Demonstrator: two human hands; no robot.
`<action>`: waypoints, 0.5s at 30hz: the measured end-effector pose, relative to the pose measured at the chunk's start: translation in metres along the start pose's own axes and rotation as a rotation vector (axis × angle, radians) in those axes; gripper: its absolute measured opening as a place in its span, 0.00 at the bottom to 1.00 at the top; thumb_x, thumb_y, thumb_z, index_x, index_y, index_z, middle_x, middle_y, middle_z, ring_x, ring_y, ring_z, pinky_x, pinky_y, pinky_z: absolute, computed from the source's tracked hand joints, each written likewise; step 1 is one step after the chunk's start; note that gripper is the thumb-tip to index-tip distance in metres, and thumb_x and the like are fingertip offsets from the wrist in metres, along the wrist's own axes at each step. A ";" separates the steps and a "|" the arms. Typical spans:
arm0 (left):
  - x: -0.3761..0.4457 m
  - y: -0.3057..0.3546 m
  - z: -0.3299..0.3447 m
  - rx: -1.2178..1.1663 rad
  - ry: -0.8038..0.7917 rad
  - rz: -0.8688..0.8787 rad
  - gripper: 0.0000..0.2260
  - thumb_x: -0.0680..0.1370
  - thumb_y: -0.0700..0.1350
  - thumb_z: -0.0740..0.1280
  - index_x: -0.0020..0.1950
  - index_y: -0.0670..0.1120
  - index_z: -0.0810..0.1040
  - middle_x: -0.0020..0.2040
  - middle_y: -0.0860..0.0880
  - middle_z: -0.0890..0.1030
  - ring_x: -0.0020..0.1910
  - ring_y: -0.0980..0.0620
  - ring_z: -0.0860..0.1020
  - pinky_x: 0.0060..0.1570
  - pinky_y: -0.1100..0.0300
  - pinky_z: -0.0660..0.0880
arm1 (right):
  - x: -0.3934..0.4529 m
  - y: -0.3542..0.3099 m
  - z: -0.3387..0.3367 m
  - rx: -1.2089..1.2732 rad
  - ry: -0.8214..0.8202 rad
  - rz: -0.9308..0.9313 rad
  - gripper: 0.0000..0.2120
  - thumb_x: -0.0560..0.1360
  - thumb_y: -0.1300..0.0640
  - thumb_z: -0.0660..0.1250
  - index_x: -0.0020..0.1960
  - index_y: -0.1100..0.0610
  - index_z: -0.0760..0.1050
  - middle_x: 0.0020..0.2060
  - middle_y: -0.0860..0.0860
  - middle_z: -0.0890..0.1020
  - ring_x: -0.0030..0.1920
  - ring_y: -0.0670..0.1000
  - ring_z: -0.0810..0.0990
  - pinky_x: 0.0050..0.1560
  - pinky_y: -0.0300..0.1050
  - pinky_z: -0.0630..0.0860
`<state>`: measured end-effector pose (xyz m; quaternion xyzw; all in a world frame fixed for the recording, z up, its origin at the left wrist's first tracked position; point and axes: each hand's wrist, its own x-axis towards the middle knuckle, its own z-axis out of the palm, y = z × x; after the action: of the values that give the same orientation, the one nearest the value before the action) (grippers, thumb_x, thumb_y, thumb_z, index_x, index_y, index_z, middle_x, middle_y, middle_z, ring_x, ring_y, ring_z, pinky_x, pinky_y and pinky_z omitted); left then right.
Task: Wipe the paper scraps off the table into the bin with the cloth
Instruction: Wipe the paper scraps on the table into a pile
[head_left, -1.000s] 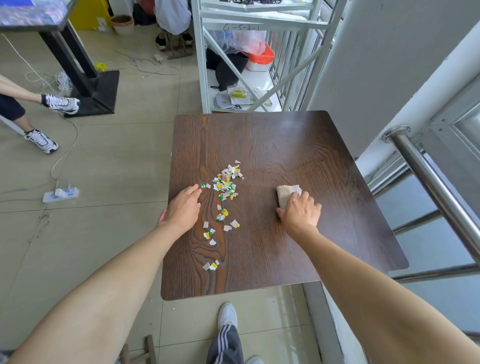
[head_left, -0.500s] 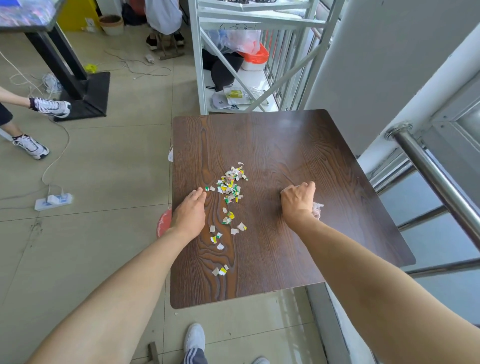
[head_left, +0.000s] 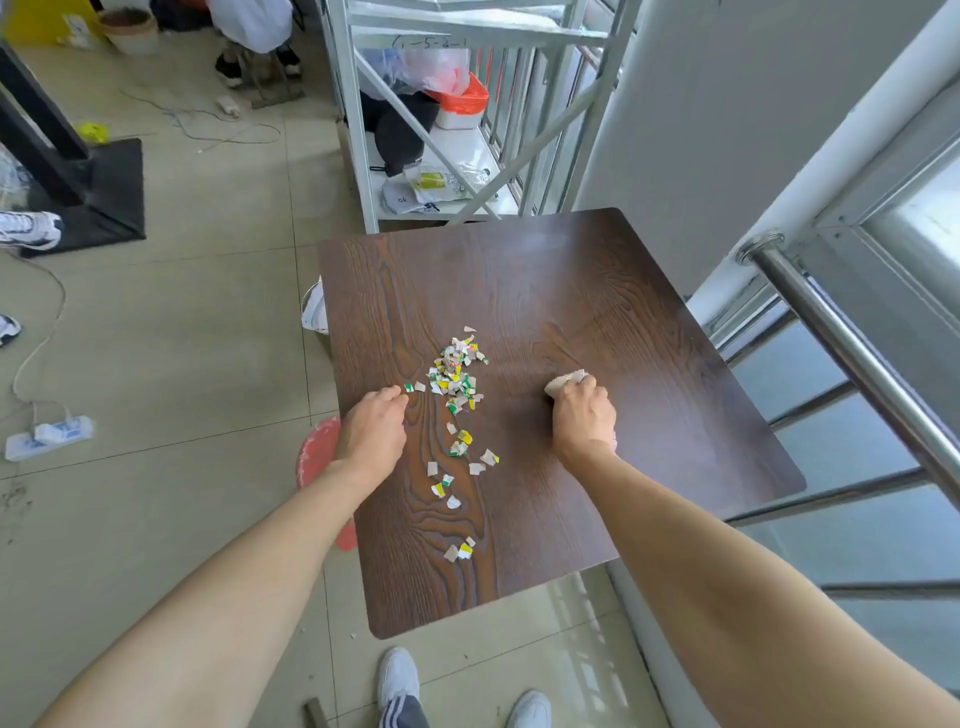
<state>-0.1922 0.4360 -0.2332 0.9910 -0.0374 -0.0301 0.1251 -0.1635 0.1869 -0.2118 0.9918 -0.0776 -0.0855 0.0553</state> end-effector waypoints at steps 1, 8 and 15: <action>0.000 -0.003 -0.002 -0.020 -0.001 0.006 0.20 0.77 0.38 0.62 0.69 0.41 0.71 0.71 0.46 0.70 0.66 0.46 0.71 0.67 0.55 0.66 | -0.006 -0.007 0.001 0.017 -0.014 0.002 0.15 0.76 0.70 0.57 0.61 0.66 0.70 0.56 0.59 0.75 0.55 0.57 0.76 0.48 0.49 0.78; 0.005 -0.016 -0.014 -0.069 -0.018 0.083 0.17 0.75 0.41 0.67 0.64 0.42 0.76 0.63 0.47 0.77 0.58 0.45 0.75 0.58 0.54 0.71 | -0.052 -0.076 0.002 0.258 -0.055 -0.015 0.13 0.74 0.70 0.58 0.58 0.63 0.71 0.56 0.58 0.75 0.55 0.59 0.75 0.51 0.53 0.76; 0.015 -0.029 -0.022 -0.129 -0.057 0.138 0.14 0.76 0.39 0.65 0.61 0.42 0.78 0.61 0.47 0.78 0.58 0.44 0.76 0.58 0.54 0.71 | -0.070 -0.100 -0.018 0.371 0.080 -0.201 0.10 0.73 0.68 0.58 0.53 0.62 0.72 0.51 0.58 0.76 0.51 0.61 0.75 0.40 0.52 0.69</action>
<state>-0.1739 0.4686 -0.2197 0.9747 -0.1071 -0.0518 0.1893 -0.2141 0.2987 -0.1949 0.9903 0.0095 -0.0352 -0.1340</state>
